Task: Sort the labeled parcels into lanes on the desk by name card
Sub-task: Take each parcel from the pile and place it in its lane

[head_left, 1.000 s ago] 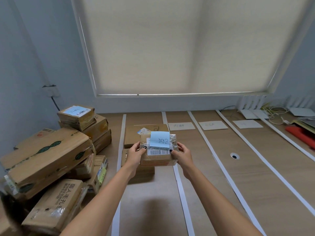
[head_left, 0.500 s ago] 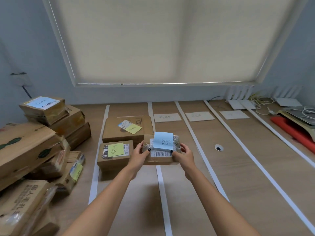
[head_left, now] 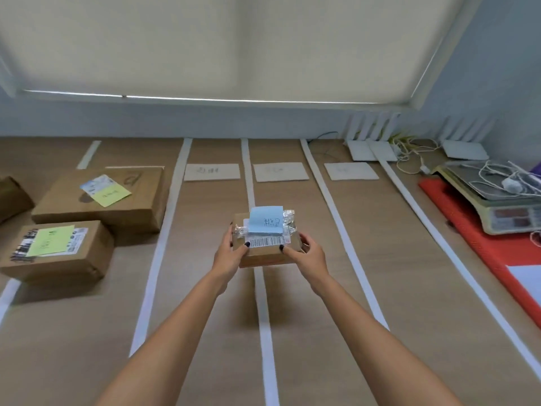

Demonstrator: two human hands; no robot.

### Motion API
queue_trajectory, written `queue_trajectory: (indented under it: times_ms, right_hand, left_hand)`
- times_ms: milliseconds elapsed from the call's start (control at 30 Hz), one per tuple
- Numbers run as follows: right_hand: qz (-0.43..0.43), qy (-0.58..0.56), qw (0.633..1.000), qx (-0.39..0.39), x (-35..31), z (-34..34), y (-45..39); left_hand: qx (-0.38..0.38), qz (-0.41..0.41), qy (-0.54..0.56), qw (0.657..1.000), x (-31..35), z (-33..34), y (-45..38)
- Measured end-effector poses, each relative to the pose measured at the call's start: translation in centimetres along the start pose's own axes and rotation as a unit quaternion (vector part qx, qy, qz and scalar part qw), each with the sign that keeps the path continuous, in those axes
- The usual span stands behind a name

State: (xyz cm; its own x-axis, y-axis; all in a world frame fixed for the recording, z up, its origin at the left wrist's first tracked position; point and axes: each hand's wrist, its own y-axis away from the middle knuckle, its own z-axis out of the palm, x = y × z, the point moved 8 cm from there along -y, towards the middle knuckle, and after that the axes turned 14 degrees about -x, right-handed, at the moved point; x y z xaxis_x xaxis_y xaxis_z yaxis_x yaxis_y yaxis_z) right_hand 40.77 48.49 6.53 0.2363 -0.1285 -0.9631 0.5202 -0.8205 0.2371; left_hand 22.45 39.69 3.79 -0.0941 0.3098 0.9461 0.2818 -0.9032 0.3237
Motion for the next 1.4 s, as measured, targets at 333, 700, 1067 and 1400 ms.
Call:
queue_trajectory:
  times_ms: [333, 700, 1067, 1400]
  right_hand:
    - [0.037, -0.007, 0.999, -0.035, 2.6, -6.8, -7.4]
    - [0.039, -0.020, 0.998, -0.050, 3.7, -7.8, -21.7]
    - [0.041, -0.033, 0.998, -0.023, 8.1, -6.1, -30.6]
    - [0.097, 0.052, 0.993, -0.034, 7.0, -7.2, -27.8]
  left_hand:
    - [0.048, -0.042, -0.006, 0.998, 0.5, 6.0, -7.2]
    - [0.127, -0.029, -0.011, 0.991, 2.2, 2.9, -21.1]
    - [0.182, -0.014, 0.012, 0.983, 0.4, 0.6, -29.6]
    - [0.167, -0.059, 0.022, 0.984, 0.6, 0.2, -26.0]
